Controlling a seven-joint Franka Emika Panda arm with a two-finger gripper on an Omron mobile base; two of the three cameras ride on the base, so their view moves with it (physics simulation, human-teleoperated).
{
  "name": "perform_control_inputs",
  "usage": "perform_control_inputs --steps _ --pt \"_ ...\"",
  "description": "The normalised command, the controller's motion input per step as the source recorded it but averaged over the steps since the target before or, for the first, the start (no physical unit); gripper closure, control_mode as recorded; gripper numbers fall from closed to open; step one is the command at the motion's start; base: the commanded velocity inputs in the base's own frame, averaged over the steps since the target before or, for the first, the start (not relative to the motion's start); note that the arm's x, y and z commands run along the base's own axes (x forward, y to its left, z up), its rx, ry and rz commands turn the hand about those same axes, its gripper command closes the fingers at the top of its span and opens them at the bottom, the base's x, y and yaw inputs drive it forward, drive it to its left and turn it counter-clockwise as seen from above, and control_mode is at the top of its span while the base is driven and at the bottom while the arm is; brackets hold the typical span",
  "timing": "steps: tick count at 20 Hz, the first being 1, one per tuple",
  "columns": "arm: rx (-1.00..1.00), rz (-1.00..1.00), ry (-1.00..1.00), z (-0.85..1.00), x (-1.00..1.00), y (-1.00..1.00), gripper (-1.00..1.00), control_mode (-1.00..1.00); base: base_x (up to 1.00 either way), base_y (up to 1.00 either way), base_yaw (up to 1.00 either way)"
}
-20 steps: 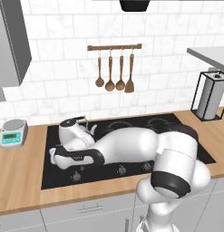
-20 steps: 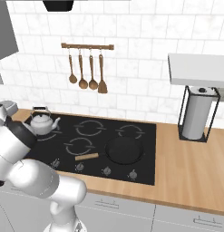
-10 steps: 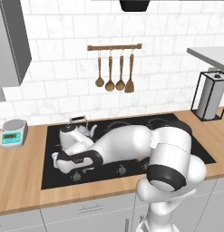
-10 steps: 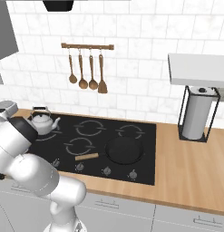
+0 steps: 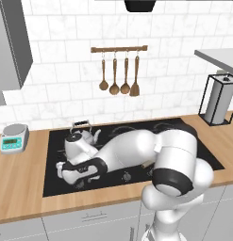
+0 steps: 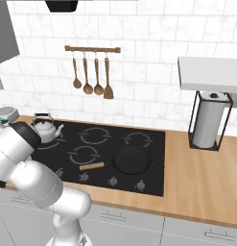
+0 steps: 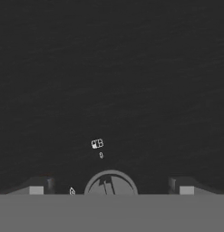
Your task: Pick the kettle from the counter and place it on a stove burner. Then turn the burner on.
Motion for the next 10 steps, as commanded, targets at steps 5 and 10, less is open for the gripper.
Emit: perform_control_inputs --steps 5,10 --pt "0.0 0.0 0.0 -0.14 0.0 0.02 -1.0 -1.0 0.0 0.0 0.0" --pt "0.0 0.0 0.0 -0.02 0.03 0.24 -1.0 -1.0 0.0 0.0 0.0"
